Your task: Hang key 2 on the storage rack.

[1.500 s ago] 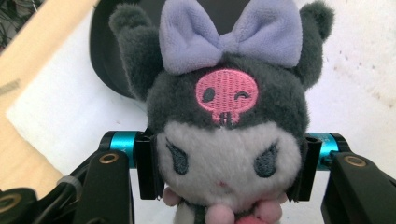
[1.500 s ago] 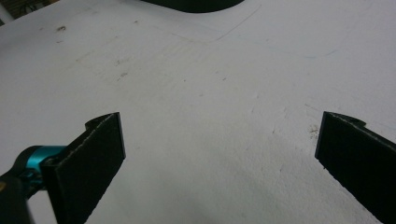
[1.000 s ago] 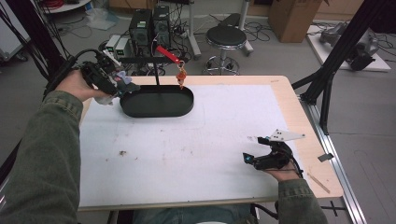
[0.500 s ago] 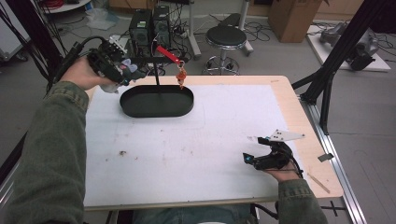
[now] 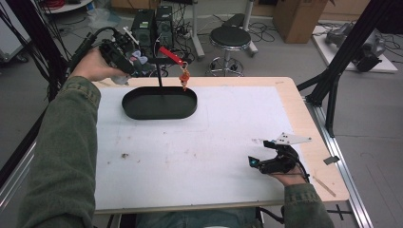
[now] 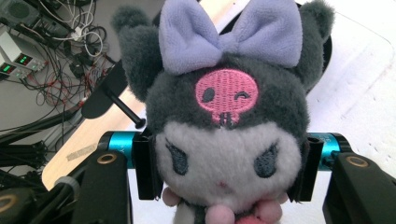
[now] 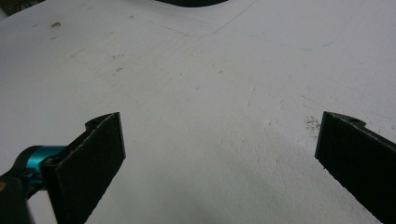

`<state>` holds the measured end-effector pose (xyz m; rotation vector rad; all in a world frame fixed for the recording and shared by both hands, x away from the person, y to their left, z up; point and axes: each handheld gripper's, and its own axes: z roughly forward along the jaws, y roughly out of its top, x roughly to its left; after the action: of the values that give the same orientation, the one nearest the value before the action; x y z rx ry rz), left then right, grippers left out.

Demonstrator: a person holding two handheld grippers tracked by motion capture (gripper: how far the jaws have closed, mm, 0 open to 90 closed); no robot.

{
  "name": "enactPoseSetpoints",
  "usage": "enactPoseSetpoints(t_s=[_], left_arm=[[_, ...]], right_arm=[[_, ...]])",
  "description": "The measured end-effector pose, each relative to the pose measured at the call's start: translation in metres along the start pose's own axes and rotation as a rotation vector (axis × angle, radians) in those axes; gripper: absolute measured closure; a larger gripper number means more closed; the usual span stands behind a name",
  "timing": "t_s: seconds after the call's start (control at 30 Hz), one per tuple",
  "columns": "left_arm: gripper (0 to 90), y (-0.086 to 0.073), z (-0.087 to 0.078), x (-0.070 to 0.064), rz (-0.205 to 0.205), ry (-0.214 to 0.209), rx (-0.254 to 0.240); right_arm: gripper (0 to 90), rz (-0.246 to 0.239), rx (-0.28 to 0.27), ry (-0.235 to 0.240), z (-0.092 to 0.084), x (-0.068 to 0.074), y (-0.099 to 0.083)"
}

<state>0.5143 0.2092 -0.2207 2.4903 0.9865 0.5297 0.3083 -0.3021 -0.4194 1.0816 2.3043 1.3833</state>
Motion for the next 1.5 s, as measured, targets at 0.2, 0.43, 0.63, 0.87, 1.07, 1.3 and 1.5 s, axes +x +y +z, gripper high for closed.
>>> enactPoseSetpoints(t_s=[0.2,0.43,0.63,0.87,1.07,1.3,1.5], left_arm=[[42.8,0.002,0.006,0.002,-0.013,-0.003,0.001],[42.8,0.006,0.018,0.004,-0.033,0.018,0.019],[42.1,0.013,0.024,0.012,-0.093,0.036,0.024],[42.1,0.019,0.030,0.015,-0.131,0.047,0.022],[42.0,0.029,0.037,0.014,-0.164,0.081,0.023],[30.5,0.030,0.035,0.015,-0.175,0.030,-0.003],[15.2,0.018,0.030,0.021,-0.182,0.018,-0.028]], right_arm=[[0.5,0.013,-0.002,-0.004,-0.001,-0.001,-0.001],[0.5,0.017,-0.001,0.004,-0.001,-0.001,-0.001],[0.5,0.021,0.006,0.005,0.001,-0.002,-0.002],[0.5,0.024,0.010,0.008,0.001,-0.004,-0.003],[0.5,0.019,0.009,0.010,0.001,-0.006,-0.004],[0.5,0.026,0.014,0.015,0.000,-0.006,-0.005],[0.5,0.034,0.008,0.017,-0.002,-0.005,-0.005]])
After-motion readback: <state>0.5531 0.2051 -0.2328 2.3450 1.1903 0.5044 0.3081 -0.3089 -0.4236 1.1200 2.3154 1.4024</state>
